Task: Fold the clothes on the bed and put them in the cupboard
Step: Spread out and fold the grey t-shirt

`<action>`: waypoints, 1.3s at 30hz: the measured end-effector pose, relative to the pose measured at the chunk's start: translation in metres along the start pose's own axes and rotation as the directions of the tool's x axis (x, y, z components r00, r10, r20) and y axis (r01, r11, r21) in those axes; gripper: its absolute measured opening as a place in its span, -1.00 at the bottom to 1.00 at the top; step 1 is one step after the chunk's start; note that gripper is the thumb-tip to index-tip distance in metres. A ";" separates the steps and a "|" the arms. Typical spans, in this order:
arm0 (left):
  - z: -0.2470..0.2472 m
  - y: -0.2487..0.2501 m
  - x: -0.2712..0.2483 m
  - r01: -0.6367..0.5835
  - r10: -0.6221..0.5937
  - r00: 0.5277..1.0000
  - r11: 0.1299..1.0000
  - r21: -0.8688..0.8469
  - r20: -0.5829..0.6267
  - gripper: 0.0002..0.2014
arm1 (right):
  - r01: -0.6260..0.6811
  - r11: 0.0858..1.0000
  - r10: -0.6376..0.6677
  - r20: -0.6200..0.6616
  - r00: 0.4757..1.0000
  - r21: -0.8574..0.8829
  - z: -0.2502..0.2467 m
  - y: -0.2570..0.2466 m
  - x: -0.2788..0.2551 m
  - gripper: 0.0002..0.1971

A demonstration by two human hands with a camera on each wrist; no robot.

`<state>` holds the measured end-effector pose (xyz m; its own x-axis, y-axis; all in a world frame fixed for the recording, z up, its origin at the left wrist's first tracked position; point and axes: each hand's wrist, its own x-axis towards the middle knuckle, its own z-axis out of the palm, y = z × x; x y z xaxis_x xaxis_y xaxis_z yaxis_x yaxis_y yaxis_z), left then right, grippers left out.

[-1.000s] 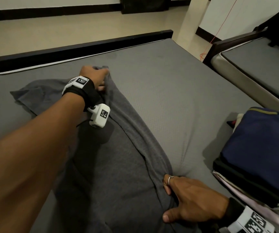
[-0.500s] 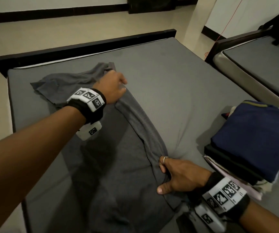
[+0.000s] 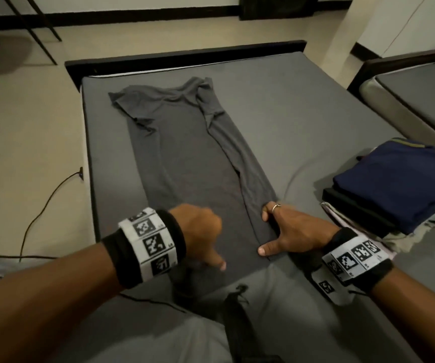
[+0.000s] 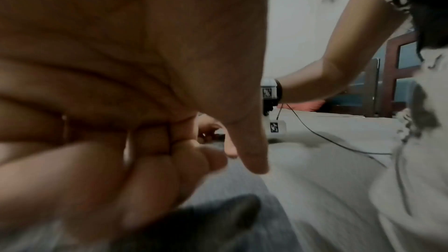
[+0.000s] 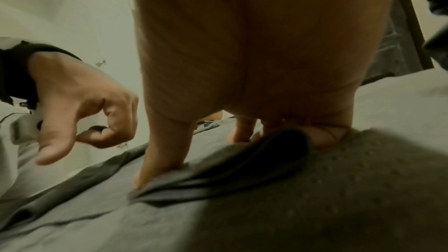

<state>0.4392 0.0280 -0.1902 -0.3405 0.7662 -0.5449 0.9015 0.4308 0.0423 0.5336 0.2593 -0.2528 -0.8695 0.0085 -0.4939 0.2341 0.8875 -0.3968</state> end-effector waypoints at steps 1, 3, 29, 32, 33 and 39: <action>0.011 0.004 -0.007 0.028 -0.027 0.997 0.999 -0.020 0.069 -0.36 | 0.012 0.998 -0.013 -0.012 1.000 -0.059 0.004 0.001 -0.007 -0.29; 0.030 0.010 -0.015 0.069 -0.062 0.986 0.997 -0.038 0.153 -0.33 | 0.025 0.988 -0.026 -0.001 1.000 -0.151 0.012 0.002 -0.019 -0.27; 0.039 0.014 -0.027 -0.008 0.005 0.999 0.996 -0.088 -0.040 -0.82 | 0.114 0.846 -0.213 -0.134 0.968 -0.521 0.003 -0.021 -0.050 -0.78; 0.040 0.006 -0.024 0.014 -0.017 1.000 0.987 -0.158 -0.014 -0.79 | 0.093 0.829 -0.185 -0.115 0.976 -0.551 -0.006 -0.026 -0.050 -0.84; 0.039 0.006 -0.024 0.017 -0.017 1.000 0.986 -0.169 0.001 -0.79 | 0.088 0.831 -0.176 -0.109 0.978 -0.550 -0.006 -0.027 -0.049 -0.85; 0.039 0.011 -0.025 0.055 -0.061 0.998 0.962 -0.266 -0.014 -0.73 | 0.134 0.892 -0.201 -0.113 0.973 -0.431 -0.004 -0.020 -0.036 -0.85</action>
<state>0.4684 -0.0050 -0.2084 -0.3988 0.7451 -0.5346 0.7776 0.5838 0.2335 0.5581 0.2428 -0.2239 -0.9424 -0.1181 -0.3128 -0.0953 0.9916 -0.0873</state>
